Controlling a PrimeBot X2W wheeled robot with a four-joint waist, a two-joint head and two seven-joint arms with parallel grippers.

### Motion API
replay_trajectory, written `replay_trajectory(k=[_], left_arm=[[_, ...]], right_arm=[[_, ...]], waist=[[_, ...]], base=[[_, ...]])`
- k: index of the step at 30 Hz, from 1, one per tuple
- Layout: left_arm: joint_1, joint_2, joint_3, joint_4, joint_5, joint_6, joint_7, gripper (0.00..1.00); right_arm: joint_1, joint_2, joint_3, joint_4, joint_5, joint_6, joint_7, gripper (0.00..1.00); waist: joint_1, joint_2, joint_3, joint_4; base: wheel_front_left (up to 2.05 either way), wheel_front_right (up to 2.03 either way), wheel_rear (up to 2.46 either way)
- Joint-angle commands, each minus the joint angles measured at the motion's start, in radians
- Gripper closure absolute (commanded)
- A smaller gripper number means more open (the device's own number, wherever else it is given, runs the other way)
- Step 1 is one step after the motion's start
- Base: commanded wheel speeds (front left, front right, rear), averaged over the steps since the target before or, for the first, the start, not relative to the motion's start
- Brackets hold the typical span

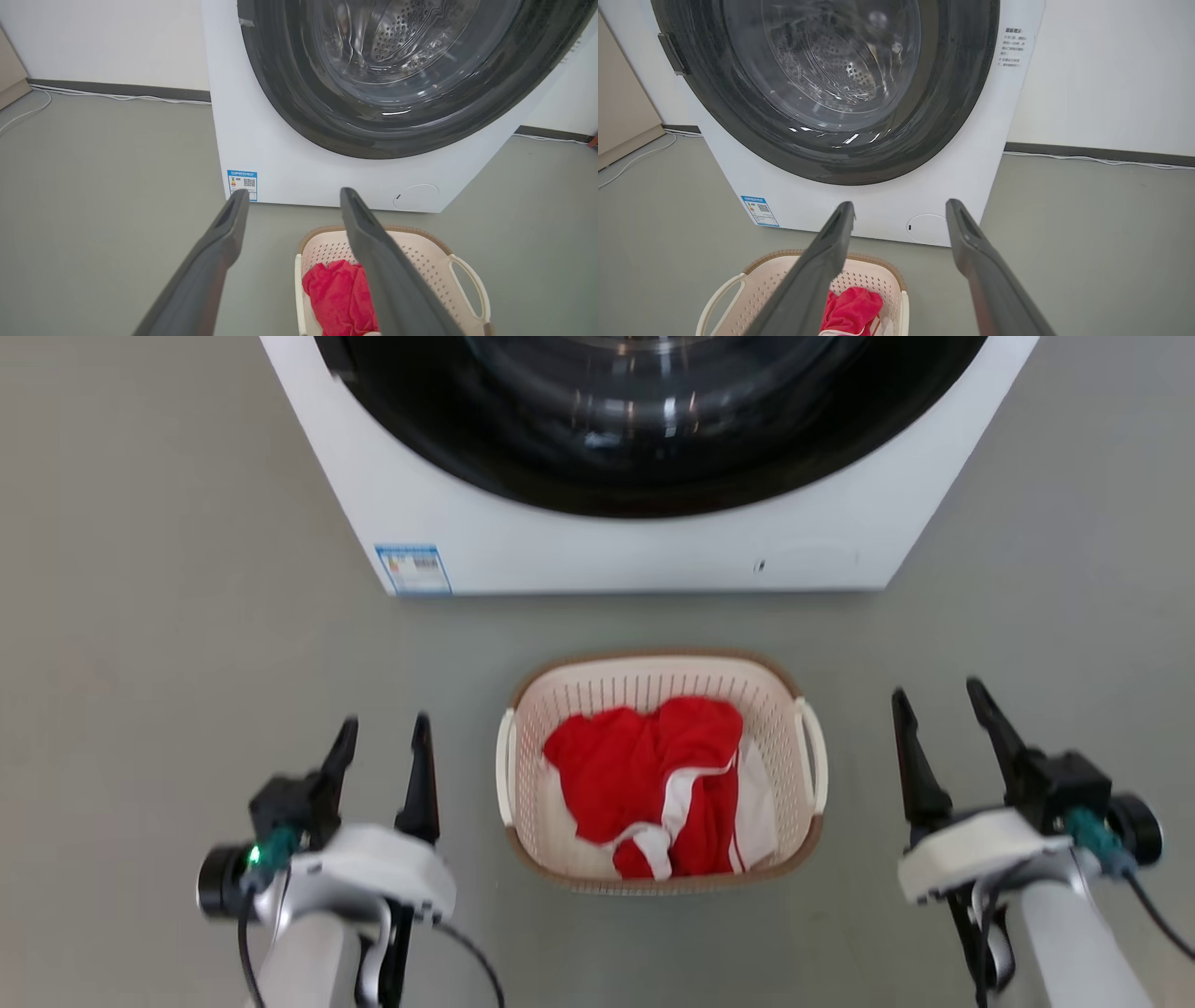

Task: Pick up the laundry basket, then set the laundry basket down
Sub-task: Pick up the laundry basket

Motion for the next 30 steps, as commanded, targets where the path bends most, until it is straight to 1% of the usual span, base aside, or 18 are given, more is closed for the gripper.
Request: replay_trajectory(k=[1,13,16,17,23,30], left_arm=[[-0.062,0.012,0.020,-0.004,-0.007,-0.003,-0.010,0.00],[-0.309,0.012,-0.034,0.186,-0.058,-0.014,-0.010,0.00],[-0.360,0.012,-0.046,0.247,-0.076,-0.018,-0.010,0.00],[-0.360,0.012,-0.046,0.247,-0.076,-0.018,-0.010,0.00],[-0.455,0.012,-0.088,0.359,-0.088,-0.019,-0.010,0.00],[-0.537,0.012,-0.133,0.446,-0.139,-0.016,-0.010,0.00]], right_arm=[[-0.054,-0.002,0.022,-0.003,-0.007,0.006,-0.014,0.00],[-0.267,-0.002,-0.039,0.148,-0.072,0.006,-0.014,0.00],[-0.307,-0.002,-0.056,0.209,-0.089,0.006,-0.014,0.00],[-0.307,-0.002,-0.056,0.209,-0.089,0.006,-0.014,0.00],[-0.397,-0.002,-0.099,0.332,-0.132,0.006,-0.014,0.00],[-0.485,-0.002,-0.119,0.409,-0.161,0.006,-0.014,0.00]], waist=[[0.0000,0.0000,0.079,0.012],[0.0000,0.0000,0.292,0.027],[0.0000,0.0000,0.333,0.029],[0.0000,0.0000,0.333,0.029],[0.0000,0.0000,0.408,0.034],[0.0000,0.0000,0.491,0.034]], base=[[0.00,0.00,0.00],[0.00,0.00,0.00],[0.00,0.00,0.00],[0.00,0.00,0.00],[0.00,0.00,0.00],[0.00,0.00,0.00]])
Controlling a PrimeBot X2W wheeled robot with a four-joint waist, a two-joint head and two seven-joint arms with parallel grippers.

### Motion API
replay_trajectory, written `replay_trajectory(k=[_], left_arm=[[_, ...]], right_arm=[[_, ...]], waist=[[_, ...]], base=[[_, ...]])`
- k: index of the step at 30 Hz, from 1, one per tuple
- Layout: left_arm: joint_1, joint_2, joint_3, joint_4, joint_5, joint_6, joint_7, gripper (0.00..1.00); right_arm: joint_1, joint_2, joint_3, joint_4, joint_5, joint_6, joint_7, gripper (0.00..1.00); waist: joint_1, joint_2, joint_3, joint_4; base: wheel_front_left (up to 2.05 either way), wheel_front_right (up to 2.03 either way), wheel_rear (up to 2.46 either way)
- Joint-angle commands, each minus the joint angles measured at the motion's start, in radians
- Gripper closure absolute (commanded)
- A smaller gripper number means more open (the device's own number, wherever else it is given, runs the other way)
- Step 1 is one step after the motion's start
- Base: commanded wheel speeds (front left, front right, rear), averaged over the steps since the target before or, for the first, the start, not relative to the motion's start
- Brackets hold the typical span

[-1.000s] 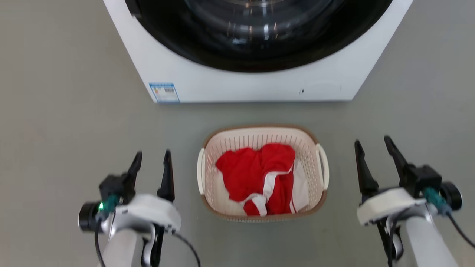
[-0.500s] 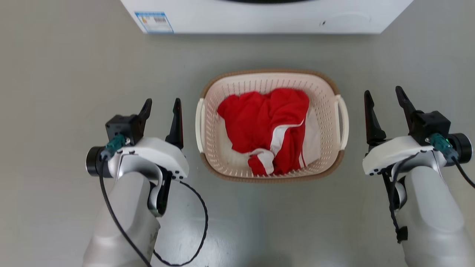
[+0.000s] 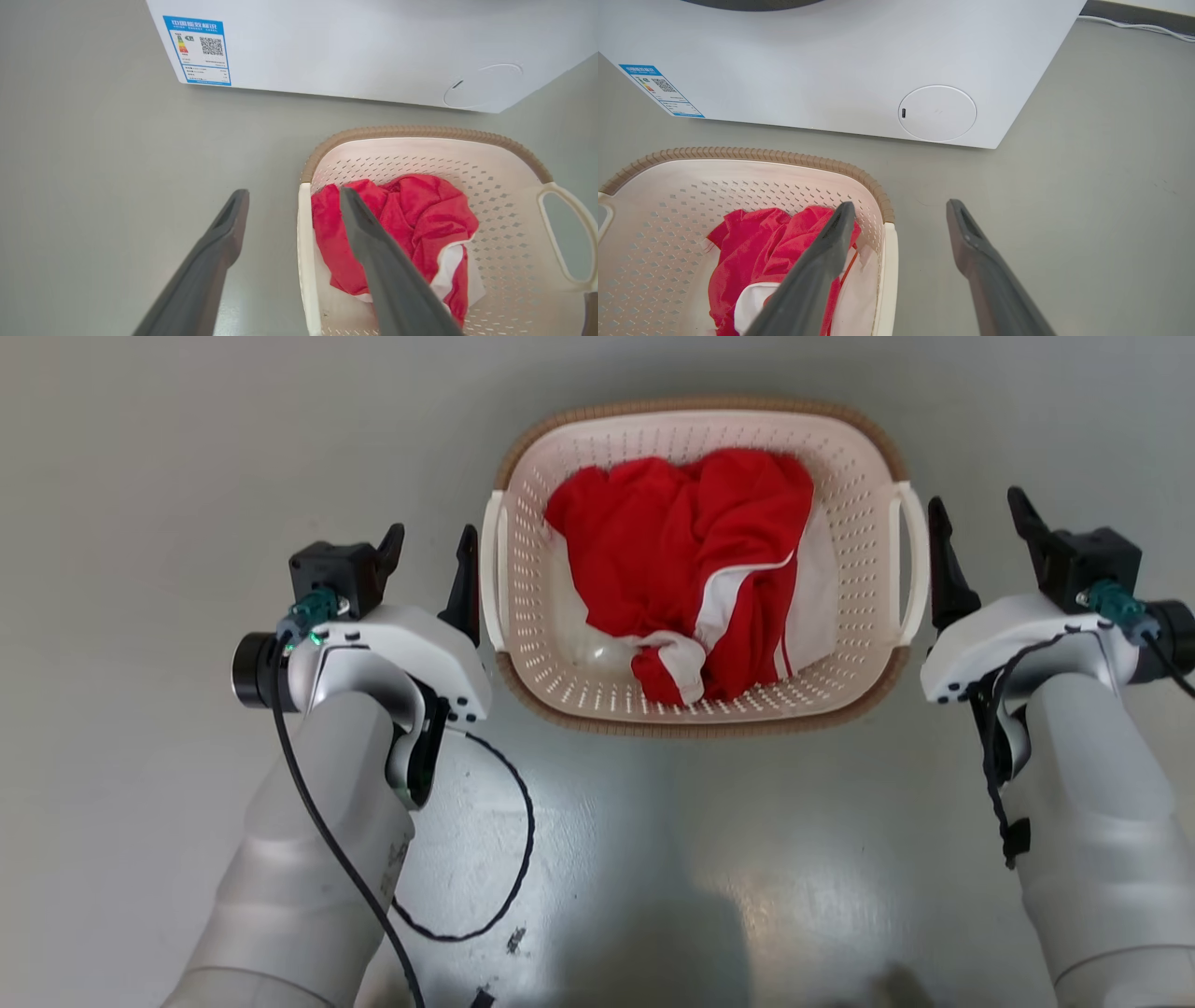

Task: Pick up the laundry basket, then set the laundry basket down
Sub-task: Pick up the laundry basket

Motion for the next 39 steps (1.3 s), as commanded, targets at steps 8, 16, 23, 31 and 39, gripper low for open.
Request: replay_trajectory(k=[8,16,23,31,39], left_arm=[[-0.068,0.022,-0.015,0.016,-0.054,0.016,-0.006,0.00],[-0.110,0.022,-0.039,0.030,-0.081,0.032,-0.006,0.00],[-0.131,0.022,-0.074,0.033,-0.101,0.037,-0.006,0.00],[-0.157,0.022,-0.126,0.056,-0.119,0.048,-0.006,0.00],[-0.199,0.022,-0.189,0.109,-0.140,0.043,-0.006,0.00]], right_arm=[[-0.041,0.008,-0.005,0.022,-0.030,0.006,-0.014,0.00],[-0.061,0.008,0.001,0.031,-0.025,0.006,-0.014,0.00],[-0.078,0.008,0.014,0.041,-0.012,0.006,-0.014,0.00],[-0.105,0.008,0.043,0.097,0.013,0.006,-0.014,0.00],[-0.158,0.008,0.044,0.182,0.015,0.006,-0.014,0.00]], waist=[[0.0000,0.0000,0.094,0.002],[0.0000,0.0000,0.154,-0.005],[0.0000,0.0000,0.200,-0.007],[0.0000,0.0000,0.229,-0.007],[0.0000,0.0000,0.239,-0.006]], base=[[0.00,0.00,0.00],[0.00,0.00,0.00],[0.00,0.00,0.00],[0.00,0.00,0.00],[0.00,0.00,0.00]])
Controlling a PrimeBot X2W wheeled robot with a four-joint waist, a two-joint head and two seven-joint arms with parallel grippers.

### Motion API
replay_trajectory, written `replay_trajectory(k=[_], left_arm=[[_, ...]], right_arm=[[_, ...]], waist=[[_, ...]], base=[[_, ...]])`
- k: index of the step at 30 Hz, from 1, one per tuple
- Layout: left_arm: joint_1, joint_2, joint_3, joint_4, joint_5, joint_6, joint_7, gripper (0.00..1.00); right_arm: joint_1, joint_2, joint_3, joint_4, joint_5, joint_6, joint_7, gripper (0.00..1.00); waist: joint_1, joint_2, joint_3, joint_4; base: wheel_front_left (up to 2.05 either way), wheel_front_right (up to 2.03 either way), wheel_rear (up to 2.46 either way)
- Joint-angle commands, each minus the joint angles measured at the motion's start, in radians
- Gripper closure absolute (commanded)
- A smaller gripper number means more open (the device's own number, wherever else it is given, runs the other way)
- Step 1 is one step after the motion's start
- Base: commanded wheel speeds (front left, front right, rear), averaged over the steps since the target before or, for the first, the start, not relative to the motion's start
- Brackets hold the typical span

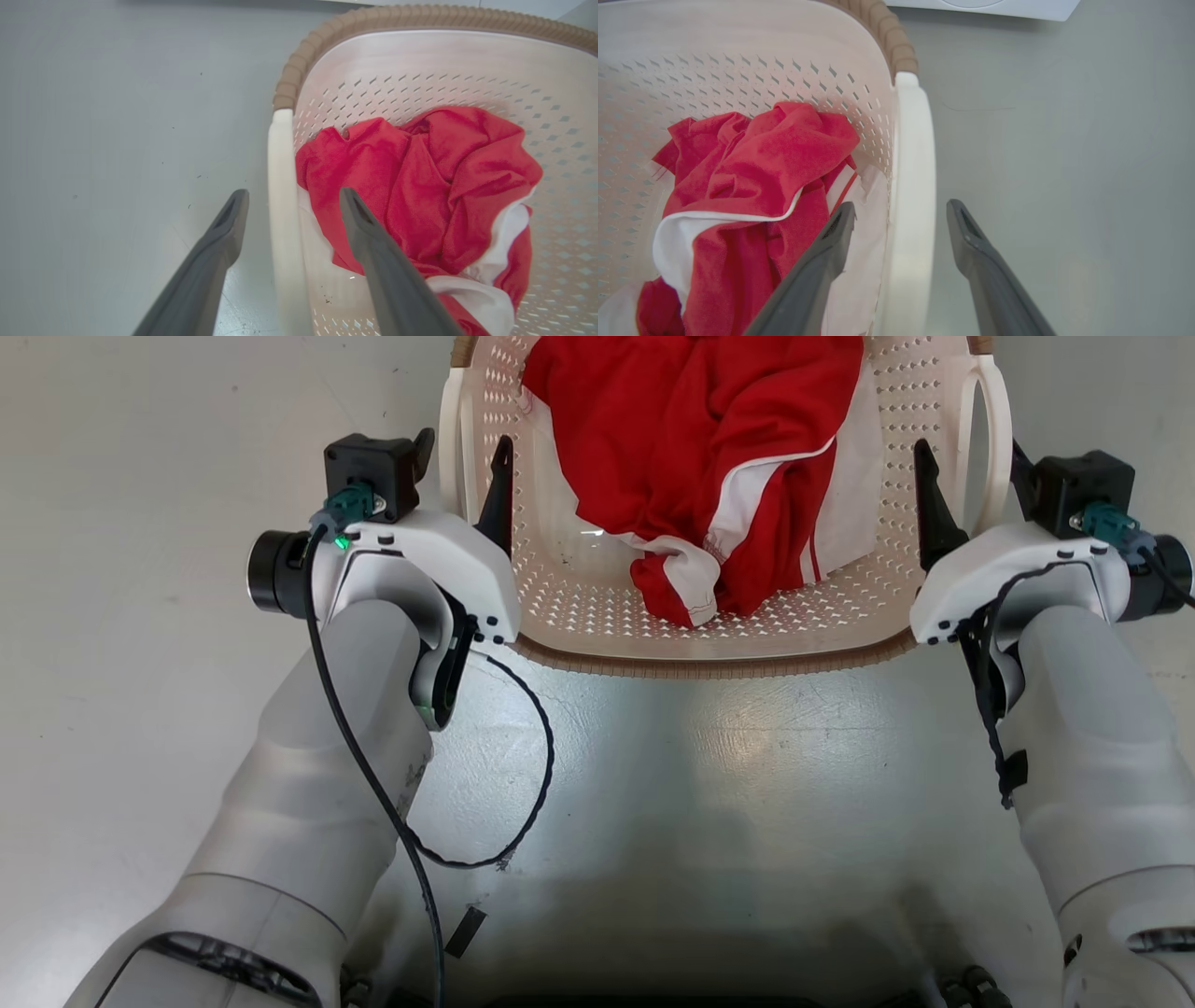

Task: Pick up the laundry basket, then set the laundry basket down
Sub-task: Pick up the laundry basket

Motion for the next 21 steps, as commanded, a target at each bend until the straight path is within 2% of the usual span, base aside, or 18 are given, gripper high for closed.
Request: replay_trajectory(k=[1,21], left_arm=[[0.001,0.024,0.006,0.000,-0.012,0.009,-0.006,0.00],[-0.060,0.024,-0.138,0.122,-0.145,0.021,-0.006,0.00]], right_arm=[[0.014,0.017,0.020,0.001,0.002,0.006,-0.014,0.00],[-0.031,0.017,0.038,0.076,0.011,0.006,-0.014,0.00]], waist=[[-0.0001,0.0000,0.001,0.000],[-0.0001,0.0000,0.000,-0.005]], base=[[0.00,0.00,0.00],[0.00,0.00,0.00]])
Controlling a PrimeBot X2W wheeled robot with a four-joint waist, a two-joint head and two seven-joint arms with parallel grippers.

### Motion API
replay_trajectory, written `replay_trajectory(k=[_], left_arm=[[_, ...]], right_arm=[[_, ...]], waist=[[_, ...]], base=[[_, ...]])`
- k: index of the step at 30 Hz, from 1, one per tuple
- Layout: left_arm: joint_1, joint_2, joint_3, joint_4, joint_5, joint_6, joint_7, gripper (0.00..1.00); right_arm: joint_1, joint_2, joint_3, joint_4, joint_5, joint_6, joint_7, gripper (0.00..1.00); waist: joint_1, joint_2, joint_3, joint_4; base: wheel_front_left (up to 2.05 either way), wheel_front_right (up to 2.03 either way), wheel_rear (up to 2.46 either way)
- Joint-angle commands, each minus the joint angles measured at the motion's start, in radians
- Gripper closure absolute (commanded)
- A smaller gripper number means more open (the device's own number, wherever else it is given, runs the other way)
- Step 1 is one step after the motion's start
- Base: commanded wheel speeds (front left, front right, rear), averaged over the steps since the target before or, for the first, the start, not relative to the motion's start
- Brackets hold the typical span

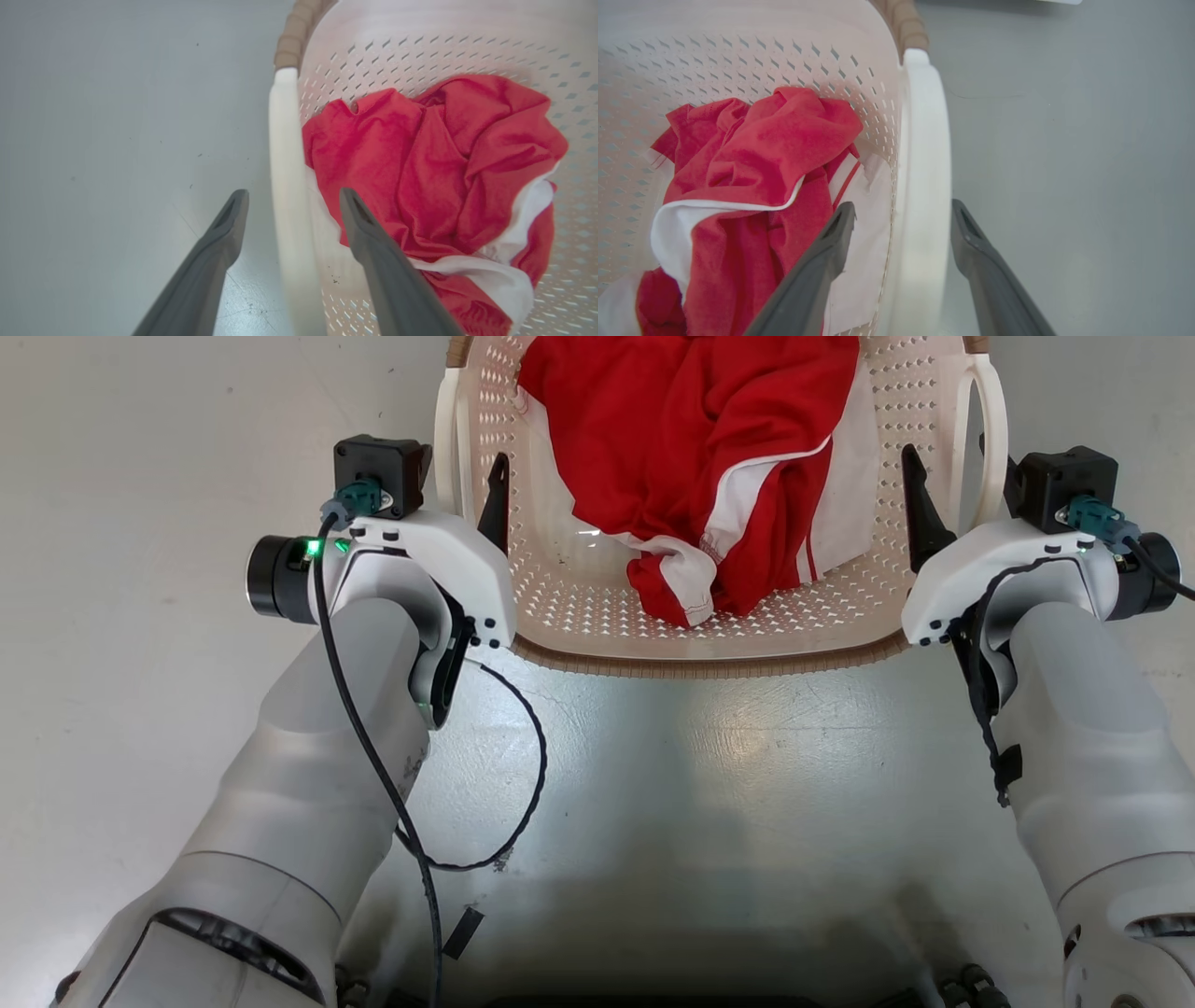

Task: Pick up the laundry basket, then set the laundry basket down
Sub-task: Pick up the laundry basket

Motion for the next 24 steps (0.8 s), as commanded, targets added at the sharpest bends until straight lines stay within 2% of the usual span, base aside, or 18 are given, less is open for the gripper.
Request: replay_trajectory(k=[1,24], left_arm=[[0.003,0.023,0.007,-0.002,-0.016,0.012,-0.006,0.00],[-0.041,0.023,-0.085,0.062,-0.074,0.012,-0.006,0.00]], right_arm=[[0.009,0.018,0.020,-0.002,0.011,0.006,-0.014,0.00],[-0.004,0.018,0.065,0.029,0.062,0.006,-0.014,0.00]], waist=[[0.0000,0.0000,0.000,0.000],[0.0000,0.0000,-0.004,-0.007]], base=[[0.00,0.00,0.00],[0.00,0.00,0.00]])
